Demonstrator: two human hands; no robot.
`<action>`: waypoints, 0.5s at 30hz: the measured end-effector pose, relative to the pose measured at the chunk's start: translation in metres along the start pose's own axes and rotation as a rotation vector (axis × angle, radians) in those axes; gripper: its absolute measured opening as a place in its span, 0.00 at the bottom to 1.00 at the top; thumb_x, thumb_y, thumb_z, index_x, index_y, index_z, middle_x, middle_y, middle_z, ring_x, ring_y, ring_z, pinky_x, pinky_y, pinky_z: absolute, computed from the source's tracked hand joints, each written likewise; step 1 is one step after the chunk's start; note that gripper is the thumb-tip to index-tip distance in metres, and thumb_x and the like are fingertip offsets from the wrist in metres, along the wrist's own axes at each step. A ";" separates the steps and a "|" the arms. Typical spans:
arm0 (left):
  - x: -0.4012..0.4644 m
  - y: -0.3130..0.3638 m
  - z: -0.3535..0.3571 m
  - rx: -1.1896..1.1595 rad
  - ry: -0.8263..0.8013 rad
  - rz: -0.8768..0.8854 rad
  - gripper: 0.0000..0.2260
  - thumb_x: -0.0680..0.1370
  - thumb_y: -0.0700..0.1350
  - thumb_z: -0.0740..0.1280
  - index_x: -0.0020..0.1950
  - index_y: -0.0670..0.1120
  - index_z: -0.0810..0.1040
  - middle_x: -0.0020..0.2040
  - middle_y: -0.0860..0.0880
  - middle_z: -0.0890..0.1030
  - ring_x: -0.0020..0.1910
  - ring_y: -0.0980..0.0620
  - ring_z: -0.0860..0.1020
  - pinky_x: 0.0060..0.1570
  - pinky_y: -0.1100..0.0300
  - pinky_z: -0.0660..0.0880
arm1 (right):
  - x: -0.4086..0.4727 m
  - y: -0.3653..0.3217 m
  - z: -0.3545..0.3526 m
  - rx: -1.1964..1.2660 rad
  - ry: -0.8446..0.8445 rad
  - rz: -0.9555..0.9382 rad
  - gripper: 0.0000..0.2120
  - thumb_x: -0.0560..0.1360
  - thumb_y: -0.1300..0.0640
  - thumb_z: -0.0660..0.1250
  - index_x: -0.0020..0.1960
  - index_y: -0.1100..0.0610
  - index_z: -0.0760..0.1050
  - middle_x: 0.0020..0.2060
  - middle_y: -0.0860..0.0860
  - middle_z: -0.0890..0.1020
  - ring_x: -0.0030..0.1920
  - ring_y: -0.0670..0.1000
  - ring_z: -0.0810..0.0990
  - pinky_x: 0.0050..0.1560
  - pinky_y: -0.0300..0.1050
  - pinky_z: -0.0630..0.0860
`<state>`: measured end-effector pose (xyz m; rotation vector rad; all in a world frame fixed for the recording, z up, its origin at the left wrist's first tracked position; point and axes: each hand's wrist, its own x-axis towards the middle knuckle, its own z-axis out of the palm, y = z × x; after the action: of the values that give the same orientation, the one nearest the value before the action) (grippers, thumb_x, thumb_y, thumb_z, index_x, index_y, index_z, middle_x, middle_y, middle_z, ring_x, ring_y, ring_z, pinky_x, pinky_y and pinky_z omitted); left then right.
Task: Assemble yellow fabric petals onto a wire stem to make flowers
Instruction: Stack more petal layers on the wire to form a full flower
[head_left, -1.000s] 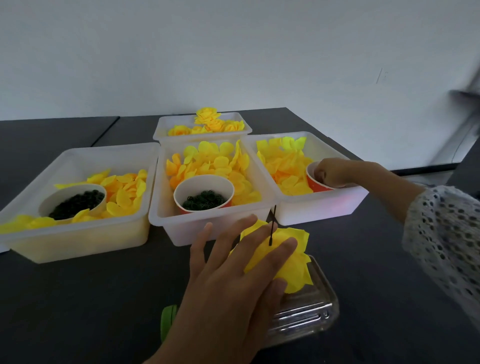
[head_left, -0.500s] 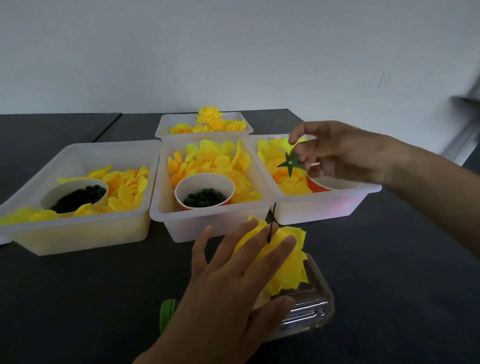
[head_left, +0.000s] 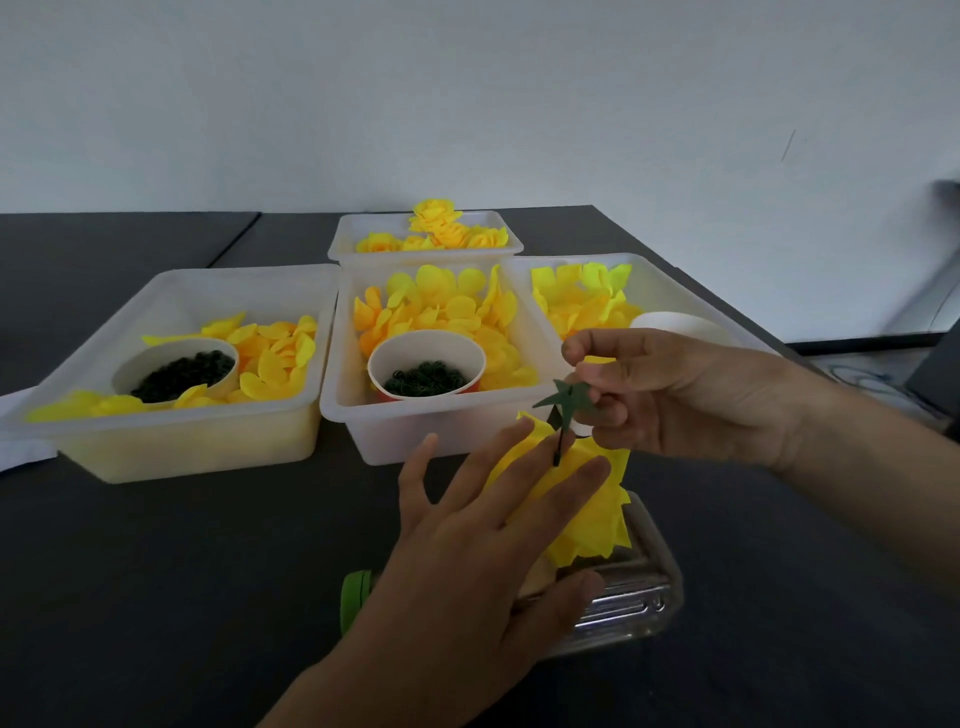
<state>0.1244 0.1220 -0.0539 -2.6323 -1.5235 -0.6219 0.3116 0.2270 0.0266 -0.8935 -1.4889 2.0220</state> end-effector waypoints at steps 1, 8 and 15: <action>0.000 0.000 0.000 -0.003 -0.004 -0.002 0.25 0.81 0.65 0.46 0.77 0.61 0.56 0.78 0.59 0.59 0.78 0.55 0.55 0.69 0.42 0.46 | 0.000 0.001 -0.001 0.007 0.001 0.000 0.07 0.70 0.62 0.67 0.46 0.56 0.71 0.31 0.50 0.73 0.29 0.45 0.70 0.31 0.37 0.65; 0.000 -0.001 0.001 -0.019 -0.006 -0.014 0.26 0.80 0.66 0.45 0.78 0.63 0.53 0.77 0.60 0.60 0.78 0.55 0.50 0.70 0.39 0.45 | -0.001 -0.001 0.006 -0.440 0.198 -0.072 0.08 0.72 0.58 0.71 0.45 0.58 0.73 0.35 0.57 0.76 0.29 0.49 0.70 0.29 0.38 0.66; -0.001 0.001 -0.001 -0.007 0.001 -0.021 0.26 0.79 0.67 0.44 0.76 0.65 0.54 0.76 0.58 0.63 0.79 0.52 0.51 0.68 0.36 0.46 | -0.013 -0.013 0.022 -0.835 0.077 -0.279 0.09 0.71 0.54 0.71 0.46 0.59 0.79 0.35 0.53 0.82 0.33 0.48 0.76 0.34 0.40 0.72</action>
<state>0.1247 0.1208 -0.0534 -2.6241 -1.5530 -0.6312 0.3038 0.2073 0.0462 -0.9607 -2.3008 1.1260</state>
